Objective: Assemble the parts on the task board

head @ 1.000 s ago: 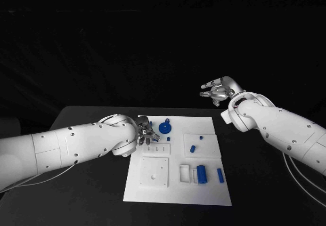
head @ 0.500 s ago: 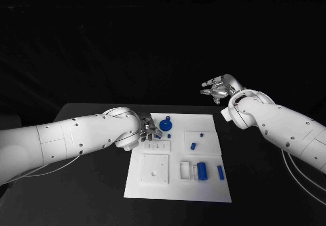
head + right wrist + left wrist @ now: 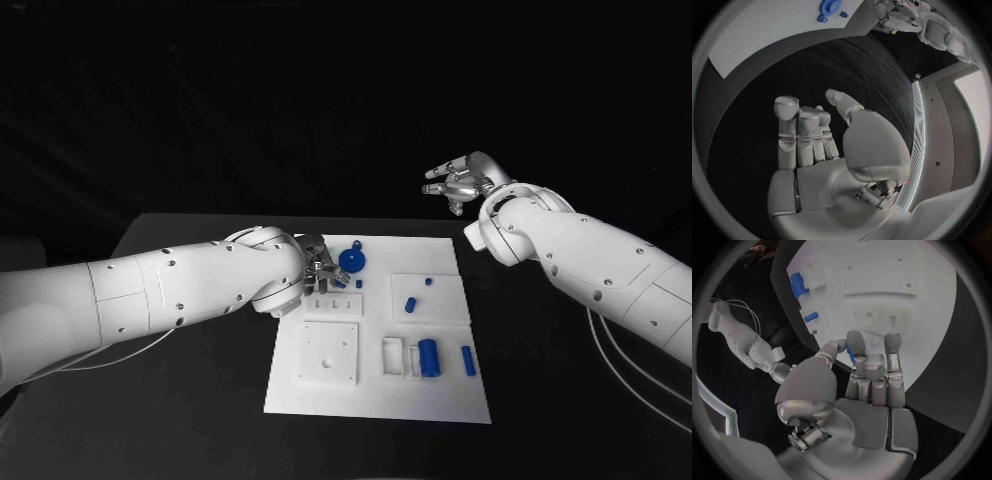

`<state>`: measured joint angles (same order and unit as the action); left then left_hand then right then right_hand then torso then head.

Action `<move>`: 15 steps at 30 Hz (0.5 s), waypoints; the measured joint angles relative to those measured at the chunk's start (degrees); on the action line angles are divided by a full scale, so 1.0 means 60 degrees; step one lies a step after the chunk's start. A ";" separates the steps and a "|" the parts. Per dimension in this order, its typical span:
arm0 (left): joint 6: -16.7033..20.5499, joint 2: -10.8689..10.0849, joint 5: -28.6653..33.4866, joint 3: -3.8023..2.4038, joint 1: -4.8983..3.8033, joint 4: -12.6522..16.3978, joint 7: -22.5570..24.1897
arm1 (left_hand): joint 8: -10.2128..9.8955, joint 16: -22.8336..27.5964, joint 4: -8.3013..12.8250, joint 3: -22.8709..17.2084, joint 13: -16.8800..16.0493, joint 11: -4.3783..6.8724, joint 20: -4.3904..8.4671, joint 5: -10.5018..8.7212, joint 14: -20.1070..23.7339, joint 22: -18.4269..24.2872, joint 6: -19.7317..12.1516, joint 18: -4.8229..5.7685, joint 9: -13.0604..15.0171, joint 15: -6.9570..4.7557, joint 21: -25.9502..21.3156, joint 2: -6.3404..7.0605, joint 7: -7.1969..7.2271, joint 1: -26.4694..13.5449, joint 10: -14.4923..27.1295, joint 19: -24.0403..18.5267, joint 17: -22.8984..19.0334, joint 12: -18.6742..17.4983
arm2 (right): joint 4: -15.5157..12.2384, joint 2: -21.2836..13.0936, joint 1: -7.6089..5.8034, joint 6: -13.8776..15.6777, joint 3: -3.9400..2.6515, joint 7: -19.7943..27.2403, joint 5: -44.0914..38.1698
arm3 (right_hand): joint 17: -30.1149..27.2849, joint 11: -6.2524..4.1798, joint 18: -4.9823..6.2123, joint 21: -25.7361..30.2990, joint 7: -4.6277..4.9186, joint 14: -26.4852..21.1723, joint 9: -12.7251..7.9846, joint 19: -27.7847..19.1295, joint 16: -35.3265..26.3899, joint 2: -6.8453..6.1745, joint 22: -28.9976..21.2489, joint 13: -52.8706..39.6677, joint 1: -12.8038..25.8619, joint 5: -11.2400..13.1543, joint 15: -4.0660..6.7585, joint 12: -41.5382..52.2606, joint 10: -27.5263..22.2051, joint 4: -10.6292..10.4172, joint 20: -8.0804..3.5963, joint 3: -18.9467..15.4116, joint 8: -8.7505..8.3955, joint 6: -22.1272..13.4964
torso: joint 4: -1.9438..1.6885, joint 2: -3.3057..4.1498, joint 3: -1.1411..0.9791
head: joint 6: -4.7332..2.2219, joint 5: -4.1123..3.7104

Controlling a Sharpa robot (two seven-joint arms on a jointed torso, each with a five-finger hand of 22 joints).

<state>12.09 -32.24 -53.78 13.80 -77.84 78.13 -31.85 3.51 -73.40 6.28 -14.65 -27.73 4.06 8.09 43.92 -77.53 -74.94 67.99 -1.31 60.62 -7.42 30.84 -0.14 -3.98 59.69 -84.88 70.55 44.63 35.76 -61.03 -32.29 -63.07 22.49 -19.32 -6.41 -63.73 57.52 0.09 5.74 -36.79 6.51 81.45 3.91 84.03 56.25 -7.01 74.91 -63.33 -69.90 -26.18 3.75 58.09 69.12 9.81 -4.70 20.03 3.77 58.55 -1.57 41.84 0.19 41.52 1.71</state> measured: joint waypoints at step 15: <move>0.0689 -0.0186 -0.0151 0.0014 0.0405 0.0273 -0.0028 | 0.0039 -0.0044 0.0083 -0.0060 -0.0020 0.0006 0.0000 0.0048 -0.0051 0.0002 0.0043 0.0000 0.0051 -0.0020 0.0071 0.0089 0.0002 -0.0089 -0.0036 -0.0001 0.0044 0.0048 | 0.0367 0.0155 -0.0047 -0.0009 0.0000 -0.0042 0.0015 | 0.0000 0.0001 -0.0001 0.0000 0.0000 0.0000 0.0000 0.0000 0.0000 -0.0027 0.0000 -0.0001 0.0027 -0.0086 0.0000 0.0000 0.0001 0.0000 0.0000 0.0000 0.0000 0.0000 | -0.0016 -0.0007 -0.0005 | 0.0100 -0.0009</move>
<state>16.23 -33.36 -54.69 13.88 -75.41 79.76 -32.02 3.74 -73.66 6.77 -15.01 -27.85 4.10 8.09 44.21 -77.84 -74.93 68.25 -1.31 60.92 -7.54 31.27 0.39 -3.97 59.16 -85.09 70.55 44.89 36.05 -58.83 -31.36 -63.36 22.44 -19.32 -6.66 -63.64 57.53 0.10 5.73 -36.79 6.51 81.45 3.91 84.03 56.25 -7.18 74.91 -63.34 -69.73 -26.70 3.75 58.09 69.12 9.80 -4.69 20.03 3.77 58.55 -1.67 41.80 0.16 42.12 1.65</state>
